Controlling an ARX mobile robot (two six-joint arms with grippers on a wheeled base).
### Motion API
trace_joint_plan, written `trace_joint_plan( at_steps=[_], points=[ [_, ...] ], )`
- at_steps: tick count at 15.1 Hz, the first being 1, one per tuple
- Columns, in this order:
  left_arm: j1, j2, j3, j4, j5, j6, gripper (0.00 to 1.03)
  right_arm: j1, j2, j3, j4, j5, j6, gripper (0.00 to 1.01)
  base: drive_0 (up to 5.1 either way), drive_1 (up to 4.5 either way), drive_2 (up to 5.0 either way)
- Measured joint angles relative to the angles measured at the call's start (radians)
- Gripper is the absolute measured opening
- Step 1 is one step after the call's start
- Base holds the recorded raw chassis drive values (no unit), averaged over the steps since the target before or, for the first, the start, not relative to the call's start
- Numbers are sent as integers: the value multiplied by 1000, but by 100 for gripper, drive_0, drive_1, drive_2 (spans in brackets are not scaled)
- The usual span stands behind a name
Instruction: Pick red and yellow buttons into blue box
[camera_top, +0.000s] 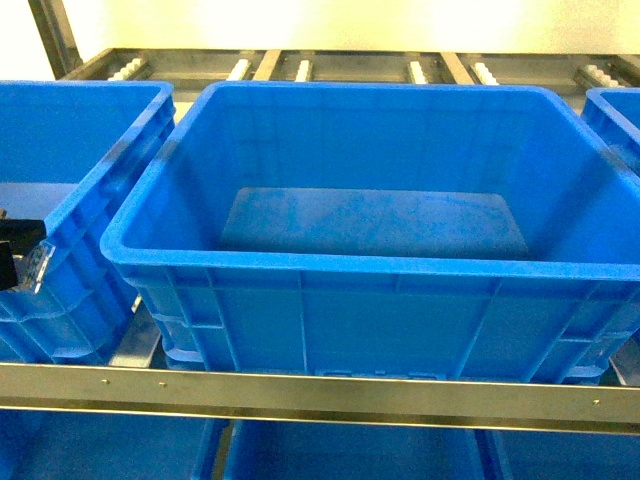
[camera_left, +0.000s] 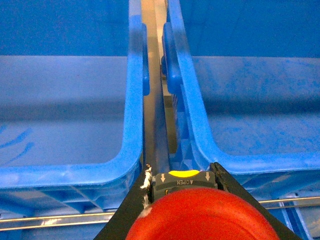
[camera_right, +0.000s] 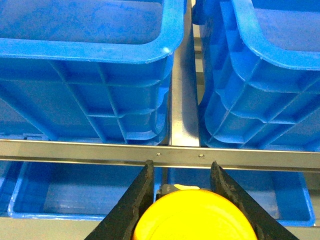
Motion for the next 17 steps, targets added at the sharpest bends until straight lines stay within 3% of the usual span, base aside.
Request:
trace_joint_plan(
  at_steps=[12, 15, 17],
  points=[
    [-5, 0, 0, -2, 5, 0, 27, 0, 0, 0, 0, 2, 0, 31, -44, 18, 18],
    [-6, -1, 0, -4, 7, 0, 27, 0, 0, 0, -3, 2, 0, 31, -282, 502, -203],
    [-3, 2, 0, 2, 2, 0, 27, 1, 1, 1, -1, -2, 0, 31, 0, 0, 0]
  ],
)
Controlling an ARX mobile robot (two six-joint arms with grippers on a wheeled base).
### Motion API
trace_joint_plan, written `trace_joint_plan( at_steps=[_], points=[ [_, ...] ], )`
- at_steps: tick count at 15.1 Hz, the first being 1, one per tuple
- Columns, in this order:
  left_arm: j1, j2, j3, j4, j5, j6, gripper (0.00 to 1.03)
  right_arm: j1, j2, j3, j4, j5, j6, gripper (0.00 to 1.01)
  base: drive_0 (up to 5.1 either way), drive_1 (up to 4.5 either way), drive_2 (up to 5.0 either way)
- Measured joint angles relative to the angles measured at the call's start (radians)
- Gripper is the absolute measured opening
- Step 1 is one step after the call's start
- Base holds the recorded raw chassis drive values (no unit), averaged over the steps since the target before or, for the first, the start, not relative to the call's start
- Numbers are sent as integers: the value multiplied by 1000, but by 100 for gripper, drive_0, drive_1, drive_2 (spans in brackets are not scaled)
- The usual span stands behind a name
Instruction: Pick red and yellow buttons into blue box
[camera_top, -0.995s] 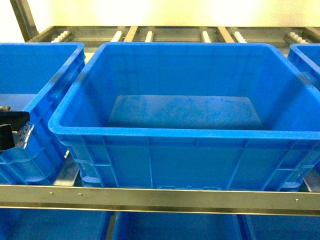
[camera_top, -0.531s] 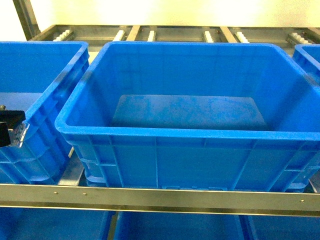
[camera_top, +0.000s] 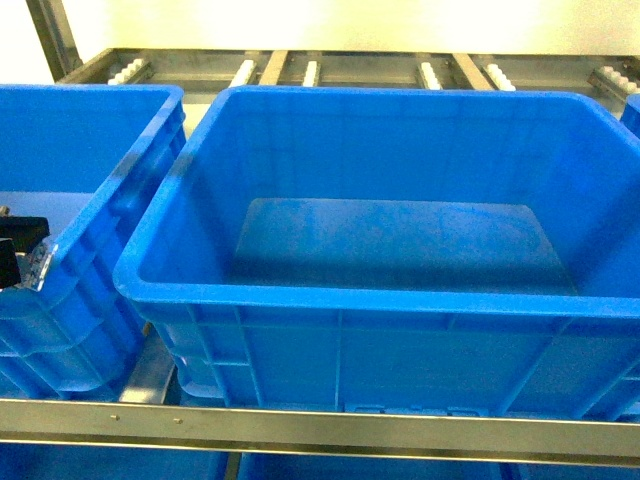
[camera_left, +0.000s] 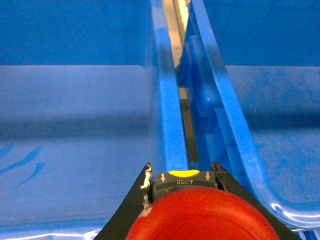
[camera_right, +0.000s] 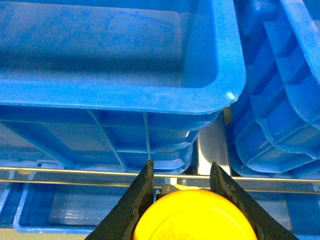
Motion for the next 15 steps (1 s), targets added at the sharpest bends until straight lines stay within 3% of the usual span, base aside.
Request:
trace_joint_plan(
  at_steps=[7, 8, 11, 15],
  points=[
    [-2, -1, 0, -2, 2, 0, 27, -1, -1, 0, 0, 2, 0, 31, -5, -5, -5],
    [-2, -1, 0, -2, 2, 0, 27, -1, -9, -1, -20, -18, -11, 31, 0, 0, 0],
    [-2, -1, 0, -2, 1, 0, 27, 1, -121, 26, -165, -18, -18, 31, 0, 0, 0],
    [-2, -1, 0, -2, 2, 0, 27, 54, -168, 207, -360, -7, -6, 31, 0, 0, 0]
  ],
)
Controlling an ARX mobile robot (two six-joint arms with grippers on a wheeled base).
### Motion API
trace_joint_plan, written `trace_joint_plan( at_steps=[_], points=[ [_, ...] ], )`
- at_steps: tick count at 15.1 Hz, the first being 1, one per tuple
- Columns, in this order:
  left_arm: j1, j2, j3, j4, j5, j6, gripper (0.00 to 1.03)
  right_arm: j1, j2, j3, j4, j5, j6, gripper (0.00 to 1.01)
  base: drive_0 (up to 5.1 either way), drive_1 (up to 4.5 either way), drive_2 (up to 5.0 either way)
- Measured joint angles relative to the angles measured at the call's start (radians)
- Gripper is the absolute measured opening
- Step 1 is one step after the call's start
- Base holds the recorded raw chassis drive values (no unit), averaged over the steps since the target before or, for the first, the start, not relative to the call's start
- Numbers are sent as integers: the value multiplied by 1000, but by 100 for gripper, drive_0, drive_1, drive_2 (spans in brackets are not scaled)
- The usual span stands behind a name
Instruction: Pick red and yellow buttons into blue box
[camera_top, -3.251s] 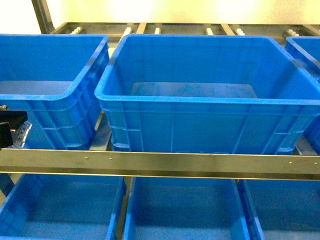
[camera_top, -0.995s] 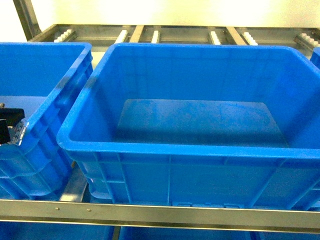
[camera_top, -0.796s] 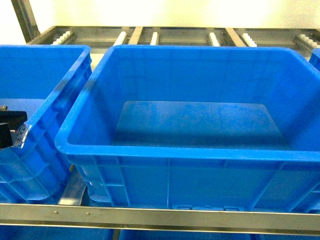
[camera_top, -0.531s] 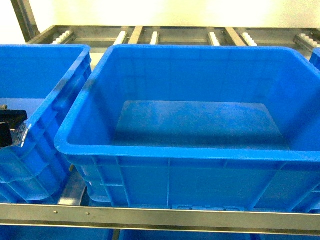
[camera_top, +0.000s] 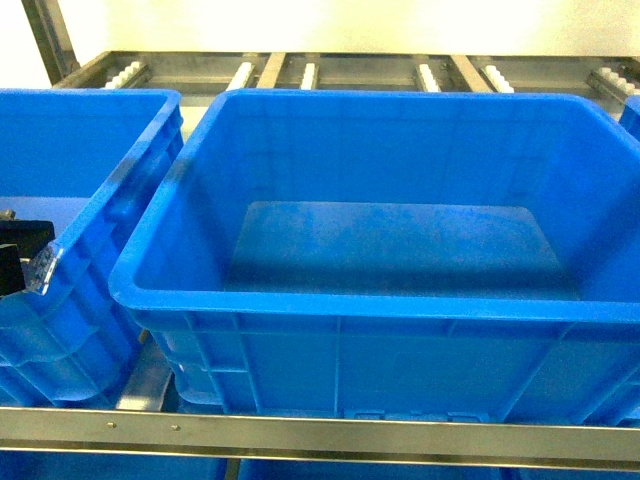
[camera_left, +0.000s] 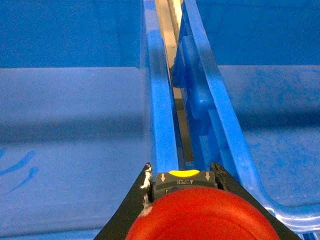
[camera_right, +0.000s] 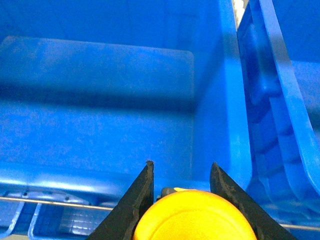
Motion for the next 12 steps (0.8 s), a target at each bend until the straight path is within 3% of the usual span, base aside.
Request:
trace_joint_plan(
  at_steps=[4, 5, 6, 9, 12],
  points=[
    [0, 0, 0, 0, 0, 0, 27, 84, 195, 178, 11, 50, 23, 31, 0, 0, 0],
    [0, 0, 0, 0, 0, 0, 27, 98, 216, 236, -35, 42, 23, 31, 0, 0, 0],
    [0, 0, 0, 1, 2, 0, 27, 103, 168, 287, -165, 0, 9, 31, 0, 0, 0],
    [0, 0, 0, 0, 1, 0, 27, 29, 54, 209, -403, -70, -59, 31, 0, 0, 0],
    [-1, 0, 0, 0, 3, 0, 27, -8, -9, 279, -443, -92, -68, 31, 0, 0, 0]
  ],
)
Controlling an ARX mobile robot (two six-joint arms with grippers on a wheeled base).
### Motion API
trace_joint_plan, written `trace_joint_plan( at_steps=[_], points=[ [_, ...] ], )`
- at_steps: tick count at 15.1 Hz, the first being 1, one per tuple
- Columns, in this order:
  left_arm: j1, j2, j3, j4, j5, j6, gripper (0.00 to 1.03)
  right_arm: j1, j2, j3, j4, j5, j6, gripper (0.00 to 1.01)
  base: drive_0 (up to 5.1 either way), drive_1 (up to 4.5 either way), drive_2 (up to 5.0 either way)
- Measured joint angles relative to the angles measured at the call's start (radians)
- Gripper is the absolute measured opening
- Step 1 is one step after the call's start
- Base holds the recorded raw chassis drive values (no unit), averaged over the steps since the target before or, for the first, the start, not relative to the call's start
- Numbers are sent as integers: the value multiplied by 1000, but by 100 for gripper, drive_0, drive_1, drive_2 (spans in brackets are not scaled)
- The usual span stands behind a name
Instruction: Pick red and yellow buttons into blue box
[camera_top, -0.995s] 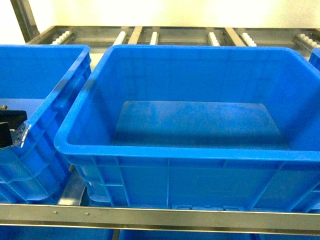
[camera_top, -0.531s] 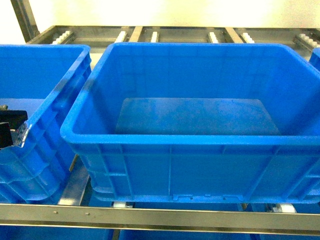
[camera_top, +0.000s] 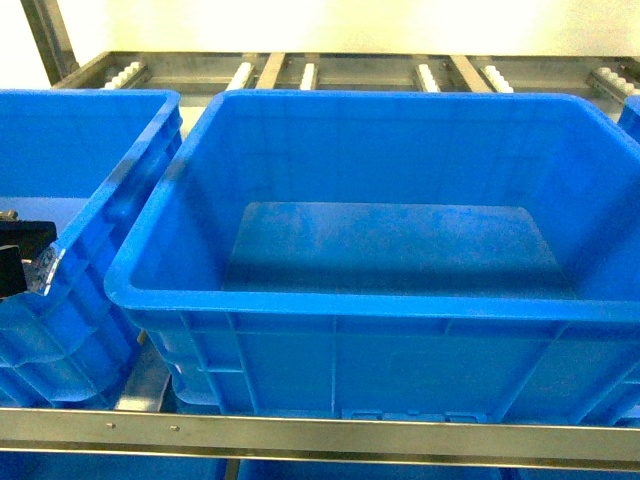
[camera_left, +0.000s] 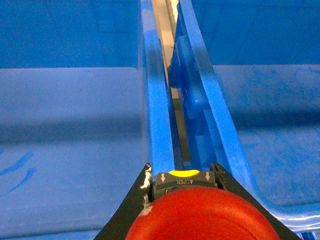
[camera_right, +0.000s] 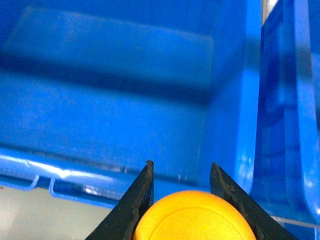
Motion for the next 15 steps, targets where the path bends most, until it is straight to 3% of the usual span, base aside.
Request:
trace_joint_plan(
  at_steps=[2, 6, 8, 10, 12, 15],
  points=[
    [0, 0, 0, 1, 0, 0, 27, 28, 41, 94, 72, 3, 18, 31, 0, 0, 0],
    [0, 0, 0, 1, 0, 0, 27, 167, 294, 154, 241, 68, 88, 31, 0, 0, 0],
    [0, 0, 0, 1, 0, 0, 27, 208, 374, 185, 298, 87, 105, 31, 0, 0, 0],
    [0, 0, 0, 1, 0, 0, 27, 231, 467, 221, 339, 101, 112, 31, 0, 0, 0],
    [0, 0, 0, 1, 0, 0, 27, 235, 608, 266, 365, 81, 114, 31, 0, 0, 0],
    [0, 0, 0, 2, 0, 0, 27, 235, 697, 267, 391, 76, 113, 66, 0, 0, 0]
  ],
)
